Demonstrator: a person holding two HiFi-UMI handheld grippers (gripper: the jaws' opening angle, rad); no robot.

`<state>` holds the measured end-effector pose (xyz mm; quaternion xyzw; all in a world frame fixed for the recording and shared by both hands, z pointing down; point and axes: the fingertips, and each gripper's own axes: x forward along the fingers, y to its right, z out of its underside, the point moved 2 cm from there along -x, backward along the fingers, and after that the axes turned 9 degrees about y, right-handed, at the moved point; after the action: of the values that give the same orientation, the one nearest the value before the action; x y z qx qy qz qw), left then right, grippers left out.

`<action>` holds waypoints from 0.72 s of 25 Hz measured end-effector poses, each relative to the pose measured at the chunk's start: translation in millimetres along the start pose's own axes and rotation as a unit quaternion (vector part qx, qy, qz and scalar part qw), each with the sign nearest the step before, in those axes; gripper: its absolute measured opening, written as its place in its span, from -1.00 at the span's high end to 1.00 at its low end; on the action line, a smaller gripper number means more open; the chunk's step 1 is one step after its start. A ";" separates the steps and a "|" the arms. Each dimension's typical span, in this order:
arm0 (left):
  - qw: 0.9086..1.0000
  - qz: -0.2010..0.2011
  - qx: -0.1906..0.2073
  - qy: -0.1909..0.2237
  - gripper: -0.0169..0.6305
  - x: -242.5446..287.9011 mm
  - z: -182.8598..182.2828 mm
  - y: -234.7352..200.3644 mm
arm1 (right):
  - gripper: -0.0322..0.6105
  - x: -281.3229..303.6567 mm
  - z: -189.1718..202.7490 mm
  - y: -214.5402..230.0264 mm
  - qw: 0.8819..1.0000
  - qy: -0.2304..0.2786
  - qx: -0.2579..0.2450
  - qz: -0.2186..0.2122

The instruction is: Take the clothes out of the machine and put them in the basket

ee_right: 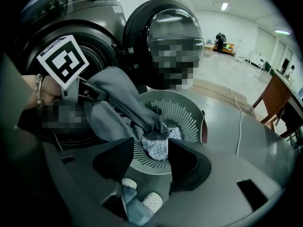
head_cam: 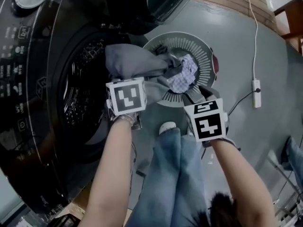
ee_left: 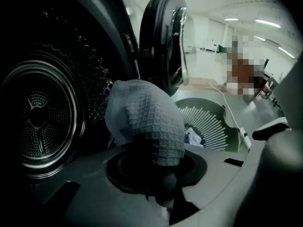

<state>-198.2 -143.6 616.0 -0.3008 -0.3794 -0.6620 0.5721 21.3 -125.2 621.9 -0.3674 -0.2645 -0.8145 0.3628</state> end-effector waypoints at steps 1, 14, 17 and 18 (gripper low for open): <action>1.000 0.015 0.000 0.005 0.63 -5.7 -4.1 12.6 | 0.20 -7.2 -3.0 5.4 1.000 0.003 0.002 0.004; 0.975 0.192 -0.077 0.076 0.64 -68.1 -76.3 153.0 | 0.25 -70.8 -8.9 63.8 0.998 0.018 0.023 0.047; 0.967 0.220 -0.093 0.088 0.64 -81.9 -95.1 165.9 | 0.26 -76.6 -7.3 69.7 0.998 0.018 0.037 0.054; 0.965 0.226 -0.096 0.092 0.64 -85.9 -100.8 169.5 | 0.26 -78.0 -7.1 70.8 0.997 0.019 0.040 0.056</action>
<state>-13.4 -193.3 517.8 -0.3705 -0.1820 -0.5738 0.7074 110.4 -141.5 567.7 -0.3515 -0.2692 -0.7883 0.4272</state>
